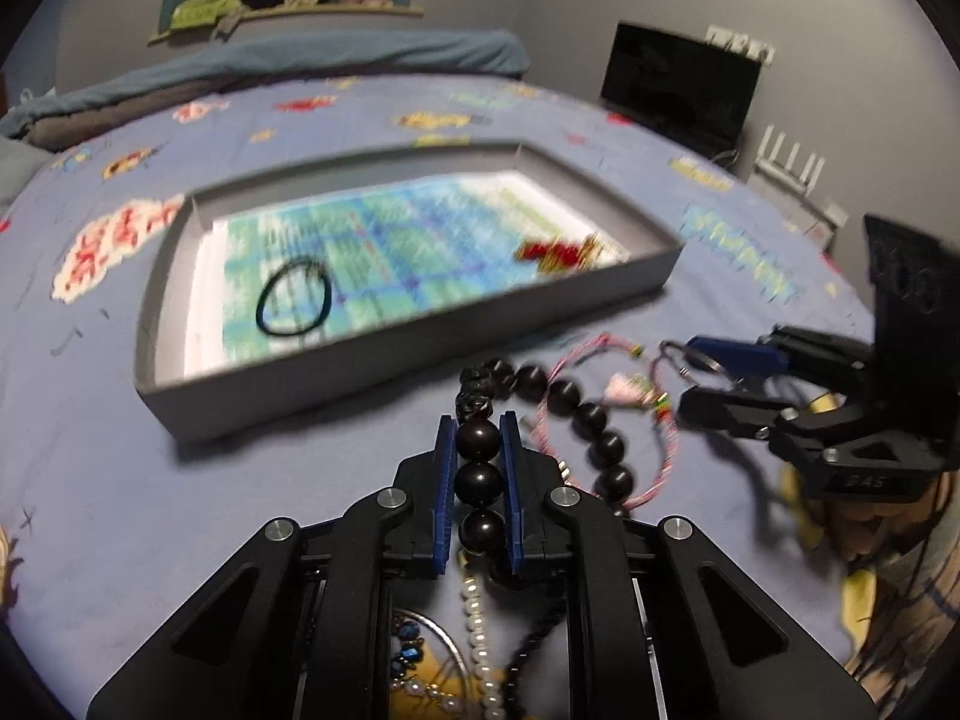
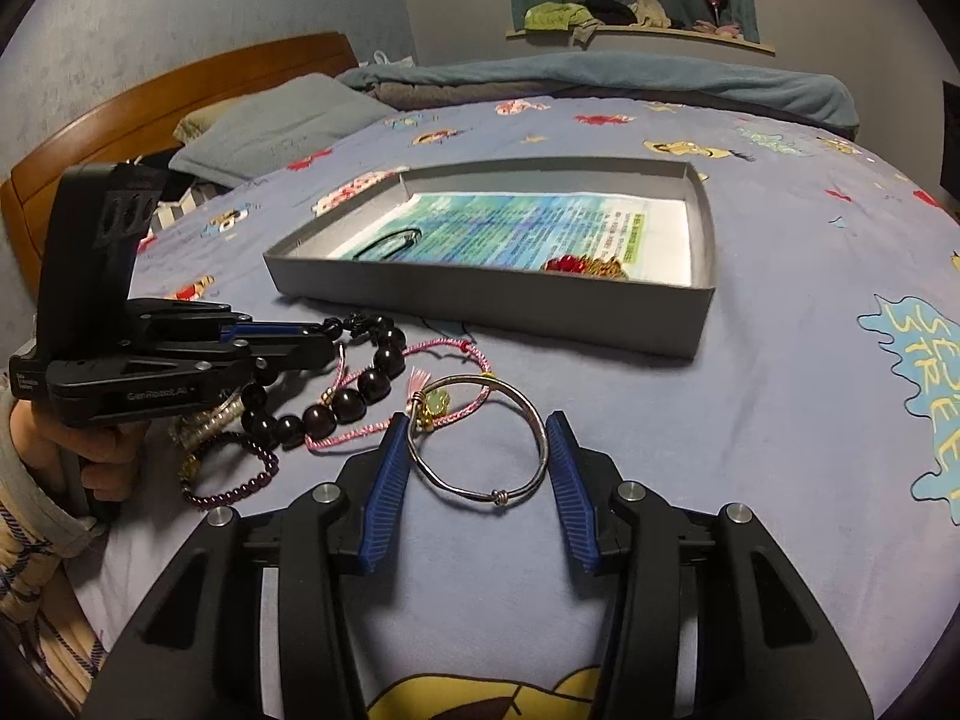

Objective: Organize jewelry
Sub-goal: 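Grasp the black bead bracelet with left tool while right tool grasps the silver bangle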

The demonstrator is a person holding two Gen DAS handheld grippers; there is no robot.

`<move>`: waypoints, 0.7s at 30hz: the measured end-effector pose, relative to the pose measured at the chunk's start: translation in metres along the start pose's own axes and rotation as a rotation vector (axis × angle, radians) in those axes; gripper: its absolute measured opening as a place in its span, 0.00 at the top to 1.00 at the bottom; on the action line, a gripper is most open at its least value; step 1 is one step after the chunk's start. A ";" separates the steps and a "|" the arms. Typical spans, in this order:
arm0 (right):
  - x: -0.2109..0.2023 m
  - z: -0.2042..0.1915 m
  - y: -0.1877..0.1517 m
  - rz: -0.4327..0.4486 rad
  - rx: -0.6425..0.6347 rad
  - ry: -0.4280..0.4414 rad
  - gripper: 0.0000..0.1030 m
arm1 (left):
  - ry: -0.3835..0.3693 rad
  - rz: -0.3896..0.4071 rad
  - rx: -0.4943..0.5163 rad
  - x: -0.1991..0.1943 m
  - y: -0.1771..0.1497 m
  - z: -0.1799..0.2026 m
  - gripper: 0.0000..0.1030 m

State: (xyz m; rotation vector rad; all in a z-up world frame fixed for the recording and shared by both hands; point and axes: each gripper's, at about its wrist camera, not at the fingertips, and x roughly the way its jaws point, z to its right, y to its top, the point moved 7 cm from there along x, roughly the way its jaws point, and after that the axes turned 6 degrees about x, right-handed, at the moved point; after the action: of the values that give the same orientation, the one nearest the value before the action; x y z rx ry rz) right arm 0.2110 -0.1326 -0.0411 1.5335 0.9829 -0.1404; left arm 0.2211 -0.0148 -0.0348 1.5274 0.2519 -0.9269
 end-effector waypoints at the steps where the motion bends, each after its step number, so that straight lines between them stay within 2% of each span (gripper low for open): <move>1: -0.004 0.000 0.002 0.010 -0.001 0.000 0.55 | -0.011 0.021 0.001 -0.005 0.003 0.001 0.86; 7: -0.014 0.002 0.010 0.051 0.000 -0.006 0.55 | -0.044 0.121 0.006 -0.031 0.022 0.010 0.86; 21: -0.021 -0.003 0.029 0.091 -0.004 0.017 0.55 | -0.037 0.216 0.009 -0.061 0.044 0.011 0.86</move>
State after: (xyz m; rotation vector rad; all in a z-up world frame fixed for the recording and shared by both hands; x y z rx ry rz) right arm 0.2145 -0.1369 -0.0057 1.5753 0.9243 -0.0616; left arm 0.2051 -0.0123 0.0400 1.5107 0.0544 -0.7847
